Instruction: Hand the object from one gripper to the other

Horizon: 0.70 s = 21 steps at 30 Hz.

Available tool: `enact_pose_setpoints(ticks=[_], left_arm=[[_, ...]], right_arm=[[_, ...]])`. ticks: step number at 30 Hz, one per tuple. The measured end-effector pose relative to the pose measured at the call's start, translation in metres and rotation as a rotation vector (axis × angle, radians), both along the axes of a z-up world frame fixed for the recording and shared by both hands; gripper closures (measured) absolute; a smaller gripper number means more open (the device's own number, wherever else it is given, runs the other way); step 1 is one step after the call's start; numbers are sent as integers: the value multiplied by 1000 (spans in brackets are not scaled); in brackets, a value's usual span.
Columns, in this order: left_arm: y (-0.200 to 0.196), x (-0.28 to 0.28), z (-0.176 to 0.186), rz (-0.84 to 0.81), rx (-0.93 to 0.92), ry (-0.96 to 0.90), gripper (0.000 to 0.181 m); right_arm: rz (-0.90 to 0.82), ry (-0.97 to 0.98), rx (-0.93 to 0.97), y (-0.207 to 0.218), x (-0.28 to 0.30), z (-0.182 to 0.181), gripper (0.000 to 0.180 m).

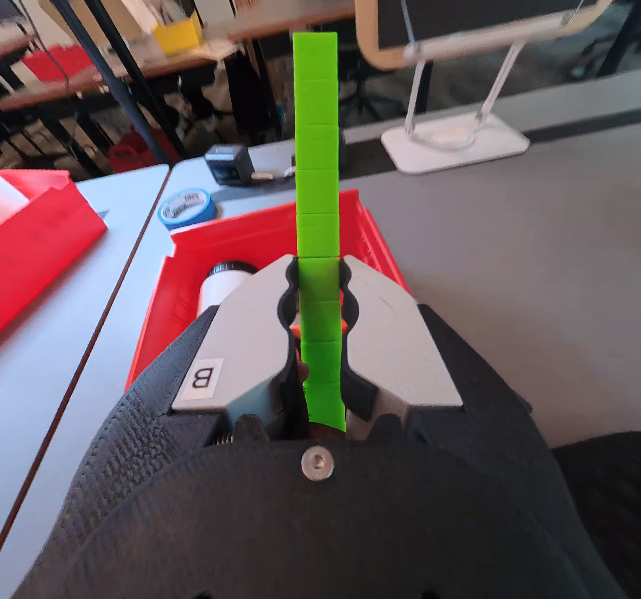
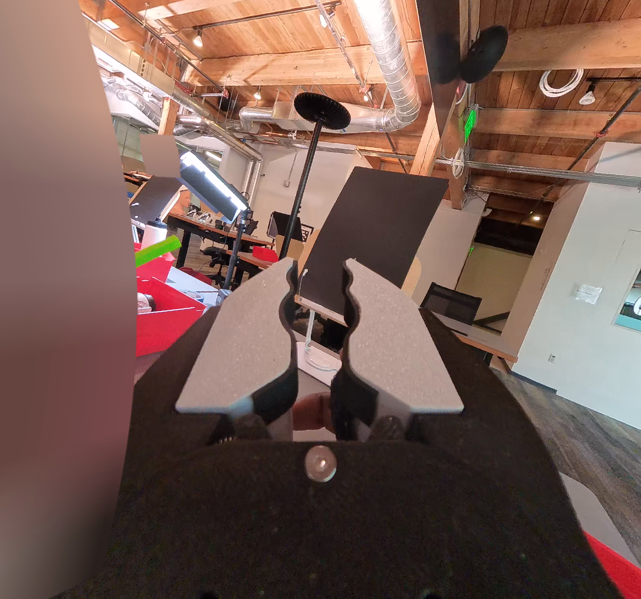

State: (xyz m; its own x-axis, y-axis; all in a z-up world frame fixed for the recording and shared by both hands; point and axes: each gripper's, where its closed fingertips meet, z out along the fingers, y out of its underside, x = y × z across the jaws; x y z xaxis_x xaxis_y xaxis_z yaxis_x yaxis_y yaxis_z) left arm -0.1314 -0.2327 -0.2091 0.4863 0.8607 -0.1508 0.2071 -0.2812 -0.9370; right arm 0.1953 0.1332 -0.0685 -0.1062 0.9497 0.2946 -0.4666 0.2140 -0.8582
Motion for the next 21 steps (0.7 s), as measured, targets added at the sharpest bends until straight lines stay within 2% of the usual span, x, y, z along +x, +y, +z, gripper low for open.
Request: enact_pose_setpoints(ticks=[6,9,14,18,21], left_arm=[[31,29,60,-166,239,219,158],[53,53,89,-316,420,286,158],[92,104,132,-667,807,304,159],[125,139,146,-852,951,286,158],[151,168,151,-986,1071,220,158]], right_arm=[[2,-14,21,-6,-5,-3,157],[13,-25,28,-12,-8,-6,157],[83,-85,43,-38,-24,-19,157],[195,-159,54,-75,-39,-37,149],[352,-235,23,-108,-47,-53,133]])
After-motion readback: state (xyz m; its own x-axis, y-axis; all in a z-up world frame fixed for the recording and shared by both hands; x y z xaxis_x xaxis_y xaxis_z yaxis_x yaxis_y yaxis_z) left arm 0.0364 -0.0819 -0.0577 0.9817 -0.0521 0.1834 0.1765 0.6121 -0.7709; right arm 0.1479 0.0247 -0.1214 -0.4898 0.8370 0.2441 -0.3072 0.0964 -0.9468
